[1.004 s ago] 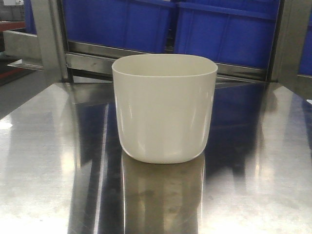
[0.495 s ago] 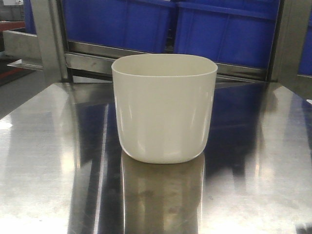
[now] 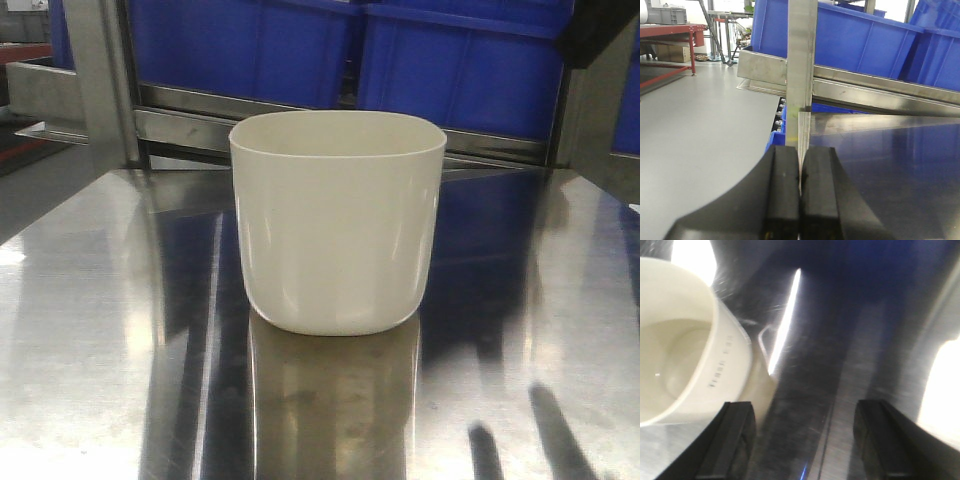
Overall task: Move white bin to right shelf second layer
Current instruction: 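Lower the right gripper into the white bin and close on its rim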
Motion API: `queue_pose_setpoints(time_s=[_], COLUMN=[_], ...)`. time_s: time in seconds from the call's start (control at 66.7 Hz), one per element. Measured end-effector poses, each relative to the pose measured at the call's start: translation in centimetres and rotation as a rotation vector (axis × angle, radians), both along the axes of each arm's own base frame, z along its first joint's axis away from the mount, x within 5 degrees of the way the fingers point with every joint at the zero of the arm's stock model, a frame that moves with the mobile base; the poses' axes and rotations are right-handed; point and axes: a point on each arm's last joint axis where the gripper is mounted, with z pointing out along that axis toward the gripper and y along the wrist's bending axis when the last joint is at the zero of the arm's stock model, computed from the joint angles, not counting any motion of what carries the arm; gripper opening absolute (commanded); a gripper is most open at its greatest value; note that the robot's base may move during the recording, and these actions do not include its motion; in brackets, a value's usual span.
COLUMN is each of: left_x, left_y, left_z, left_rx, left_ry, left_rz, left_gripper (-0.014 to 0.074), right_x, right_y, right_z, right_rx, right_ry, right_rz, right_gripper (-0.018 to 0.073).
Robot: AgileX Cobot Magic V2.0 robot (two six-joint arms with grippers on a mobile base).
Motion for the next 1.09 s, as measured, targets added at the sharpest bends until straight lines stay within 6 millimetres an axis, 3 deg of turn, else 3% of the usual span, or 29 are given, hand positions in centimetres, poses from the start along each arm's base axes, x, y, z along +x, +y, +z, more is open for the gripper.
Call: queue_pose_setpoints(time_s=[0.285, 0.54, 1.094], left_x=[0.0, 0.0, 0.0], left_y=[0.0, 0.0, 0.0], left_z=[0.0, 0.0, 0.0], left_rx=[0.000, 0.000, 0.000], left_ry=[0.000, 0.000, 0.000], left_rz=[0.000, 0.000, 0.000], left_gripper=[0.0085, 0.0085, 0.0085], right_x=[3.8, 5.5, 7.8], right_y=[3.9, 6.6, 8.0], right_z=[0.3, 0.3, -4.2], right_rx=[-0.004, 0.000, -0.045], right_ry=[0.080, 0.131, 0.278], right_rz=[0.094, 0.129, 0.125], right_gripper=[0.0539, 0.0539, 0.0539])
